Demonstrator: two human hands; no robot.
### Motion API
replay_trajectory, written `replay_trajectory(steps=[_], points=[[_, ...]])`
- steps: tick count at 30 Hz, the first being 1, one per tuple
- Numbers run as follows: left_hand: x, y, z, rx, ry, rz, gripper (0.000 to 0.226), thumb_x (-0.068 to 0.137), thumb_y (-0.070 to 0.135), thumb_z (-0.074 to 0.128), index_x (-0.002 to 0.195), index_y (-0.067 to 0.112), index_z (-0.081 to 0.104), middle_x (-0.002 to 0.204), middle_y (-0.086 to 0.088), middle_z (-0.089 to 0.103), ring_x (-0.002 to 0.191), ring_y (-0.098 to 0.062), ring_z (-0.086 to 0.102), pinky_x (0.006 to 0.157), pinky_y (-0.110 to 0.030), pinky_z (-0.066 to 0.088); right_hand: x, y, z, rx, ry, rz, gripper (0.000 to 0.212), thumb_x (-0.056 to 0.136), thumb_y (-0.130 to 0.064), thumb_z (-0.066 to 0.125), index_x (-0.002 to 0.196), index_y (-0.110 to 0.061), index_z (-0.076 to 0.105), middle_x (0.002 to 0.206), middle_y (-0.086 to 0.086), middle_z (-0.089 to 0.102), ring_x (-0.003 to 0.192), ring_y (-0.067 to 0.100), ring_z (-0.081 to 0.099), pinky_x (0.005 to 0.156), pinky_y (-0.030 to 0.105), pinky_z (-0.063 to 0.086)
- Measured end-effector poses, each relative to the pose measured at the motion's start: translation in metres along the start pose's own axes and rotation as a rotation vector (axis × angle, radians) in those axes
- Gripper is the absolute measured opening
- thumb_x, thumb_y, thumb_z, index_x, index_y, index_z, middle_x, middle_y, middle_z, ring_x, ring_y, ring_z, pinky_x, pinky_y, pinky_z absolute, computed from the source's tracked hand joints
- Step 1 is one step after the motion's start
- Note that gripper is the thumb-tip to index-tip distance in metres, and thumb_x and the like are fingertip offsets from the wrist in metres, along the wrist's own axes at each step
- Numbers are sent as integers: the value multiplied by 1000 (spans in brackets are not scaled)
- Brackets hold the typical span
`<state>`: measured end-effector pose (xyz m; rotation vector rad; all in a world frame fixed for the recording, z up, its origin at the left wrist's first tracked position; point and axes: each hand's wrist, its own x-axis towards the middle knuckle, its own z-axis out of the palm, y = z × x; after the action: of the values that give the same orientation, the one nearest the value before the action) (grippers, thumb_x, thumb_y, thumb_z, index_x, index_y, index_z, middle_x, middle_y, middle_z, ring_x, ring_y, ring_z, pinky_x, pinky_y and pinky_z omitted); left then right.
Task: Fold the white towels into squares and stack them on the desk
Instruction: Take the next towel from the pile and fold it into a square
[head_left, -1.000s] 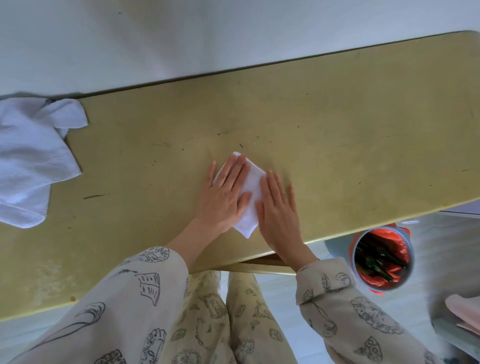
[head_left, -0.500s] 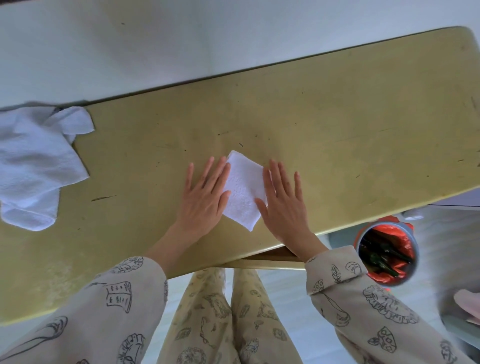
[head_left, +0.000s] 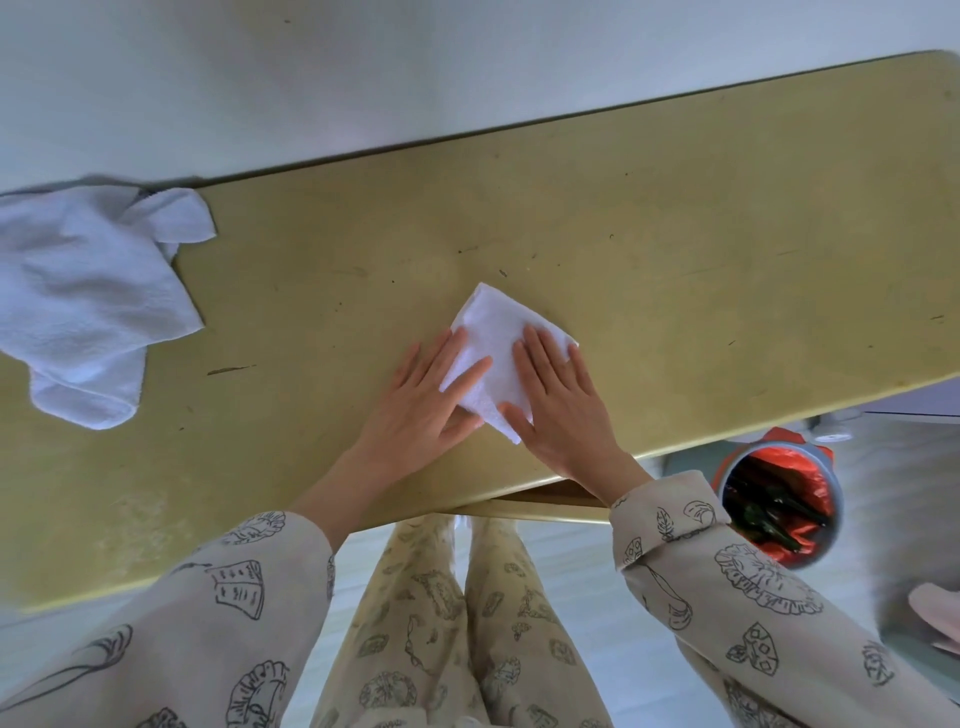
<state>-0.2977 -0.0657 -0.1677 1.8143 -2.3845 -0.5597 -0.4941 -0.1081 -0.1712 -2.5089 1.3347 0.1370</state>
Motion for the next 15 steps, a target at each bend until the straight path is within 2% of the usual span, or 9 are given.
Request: replay_trajectory(steps=[3,5,7,11,13,15], points=[[-6,-5,-3,-10,71,55,38,87,39,42,116,21,58,139,-11,45,133,-25,29,104,-45,33,0,-4,0,-12,-2,15,80,89,-59,27,140,3,33,150,19,29,141,26,18,112,47,12],[-3,-9,-4,-6,153,71,23,88,26,47,103,18,62,128,-9,53,128,-24,35,101,-41,39,1,-6,0,-5,13,1,84,86,-62,30,140,2,32,149,21,29,140,27,16,112,49,12],[4,-13,-4,41,217,116,14,83,14,55,95,16,64,118,-8,60,121,-22,41,98,-35,36,1,-7,2,-13,24,-19,89,82,-68,31,141,-2,31,149,22,28,140,28,14,112,51,11],[15,-16,-9,108,243,165,17,83,13,48,85,11,65,105,-5,67,108,-22,60,87,-30,38,1,-6,1,-61,1,-51,103,70,-79,34,143,-6,29,149,26,25,141,31,10,111,53,8],[13,-14,-11,49,229,116,22,86,17,44,85,9,65,101,-5,69,104,-23,64,81,-31,44,1,-4,2,-57,-13,-67,105,67,-80,36,144,-9,25,151,26,21,141,32,6,112,53,5],[8,-8,-15,-66,195,19,27,89,22,41,89,7,63,97,-6,69,97,-26,66,74,-32,49,-1,-3,3,-62,-9,-69,98,71,-74,40,145,-11,25,151,25,19,142,32,6,113,53,5]])
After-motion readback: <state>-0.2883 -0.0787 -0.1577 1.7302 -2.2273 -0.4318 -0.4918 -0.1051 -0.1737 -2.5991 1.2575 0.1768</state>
